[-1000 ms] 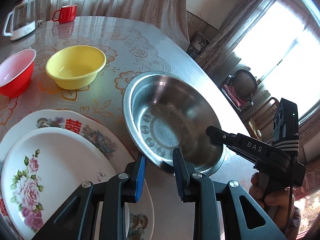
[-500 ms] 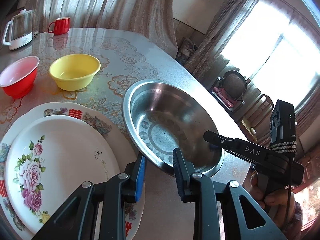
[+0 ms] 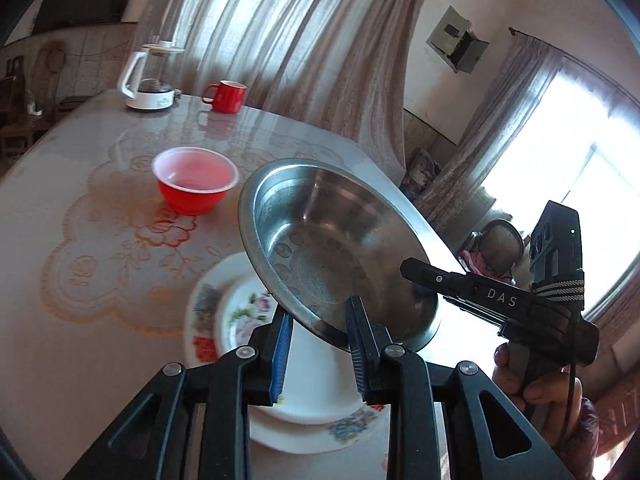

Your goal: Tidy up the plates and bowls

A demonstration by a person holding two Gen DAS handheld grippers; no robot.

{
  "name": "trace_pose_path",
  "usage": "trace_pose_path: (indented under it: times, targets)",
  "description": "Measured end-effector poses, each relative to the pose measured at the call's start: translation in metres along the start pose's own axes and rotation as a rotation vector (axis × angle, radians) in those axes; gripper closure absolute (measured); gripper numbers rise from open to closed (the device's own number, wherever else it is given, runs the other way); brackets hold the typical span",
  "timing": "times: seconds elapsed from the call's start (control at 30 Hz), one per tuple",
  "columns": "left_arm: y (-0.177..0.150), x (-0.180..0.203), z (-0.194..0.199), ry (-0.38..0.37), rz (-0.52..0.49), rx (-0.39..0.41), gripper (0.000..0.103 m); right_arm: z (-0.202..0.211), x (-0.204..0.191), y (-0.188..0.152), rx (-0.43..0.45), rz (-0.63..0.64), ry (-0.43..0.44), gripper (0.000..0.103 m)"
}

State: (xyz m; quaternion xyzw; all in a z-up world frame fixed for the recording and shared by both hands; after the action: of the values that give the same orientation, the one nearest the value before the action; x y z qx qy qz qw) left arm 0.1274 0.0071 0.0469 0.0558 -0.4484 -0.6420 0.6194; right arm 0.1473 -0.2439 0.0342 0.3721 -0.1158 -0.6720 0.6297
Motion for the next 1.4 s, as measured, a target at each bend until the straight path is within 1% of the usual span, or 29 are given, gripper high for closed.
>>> trace_pose_path:
  times: [0.13, 0.3, 0.37, 0.5, 0.6, 0.73, 0.87, 0.93, 1.0, 1.1, 1.13, 1.2, 1.4]
  targets:
    - [0.003, -0.056, 0.031, 0.081, 0.056, 0.050, 0.075, -0.040, -0.061, 0.000, -0.054, 0.088, 0.085, 0.088]
    - [-0.006, -0.117, 0.058, 0.165, 0.147, 0.075, 0.075, -0.085, -0.131, -0.012, -0.131, 0.190, 0.164, 0.088]
    - [-0.012, -0.135, 0.065, 0.189, 0.174, 0.074, 0.075, -0.100, -0.152, -0.020, -0.164, 0.217, 0.189, 0.088]
    - [-0.026, -0.160, 0.070, 0.215, 0.219, 0.058, 0.075, -0.124, -0.176, -0.037, -0.229, 0.257, 0.204, 0.088]
    - [-0.032, -0.172, 0.069, 0.217, 0.251, 0.038, 0.075, -0.132, -0.183, -0.054, -0.275, 0.278, 0.201, 0.087]
    - [-0.037, -0.177, 0.067, 0.213, 0.264, 0.028, 0.075, -0.138, -0.182, -0.066, -0.312, 0.284, 0.187, 0.085]
    - [-0.032, -0.174, 0.060, 0.225, 0.266, 0.029, 0.075, -0.141, -0.188, -0.067, -0.300, 0.326, 0.168, 0.083]
    - [-0.033, -0.172, 0.061, 0.250, 0.248, 0.037, 0.075, -0.141, -0.192, -0.068, -0.293, 0.352, 0.158, 0.081]
    - [-0.034, -0.170, 0.062, 0.279, 0.235, 0.044, 0.074, -0.137, -0.191, -0.068, -0.291, 0.357, 0.160, 0.081]
    - [-0.034, -0.170, 0.063, 0.306, 0.225, 0.055, 0.073, -0.132, -0.187, -0.067, -0.280, 0.338, 0.184, 0.079]
    - [-0.034, -0.170, 0.064, 0.312, 0.220, 0.058, 0.072, -0.131, -0.185, -0.066, -0.274, 0.328, 0.193, 0.075]
    - [-0.034, -0.170, 0.067, 0.331, 0.214, 0.068, 0.071, -0.128, -0.180, -0.063, -0.267, 0.304, 0.203, 0.069]
    - [-0.033, -0.173, 0.082, 0.388, 0.232, 0.107, 0.069, -0.116, -0.169, -0.052, -0.215, 0.248, 0.241, 0.069]
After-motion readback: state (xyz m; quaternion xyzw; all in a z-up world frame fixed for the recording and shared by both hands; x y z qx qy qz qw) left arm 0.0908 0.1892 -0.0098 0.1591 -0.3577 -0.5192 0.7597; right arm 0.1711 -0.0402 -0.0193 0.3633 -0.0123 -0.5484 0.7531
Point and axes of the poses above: each gripper's, at about its wrist camera, not at the fingertips, and z roughly against the way its jaws point, x to its right, y to its top, the point moved 3 cm from there along -z, roughly the way its jaws point, and after that the axes turned 5 degrees about z, right-handed, at the moved point
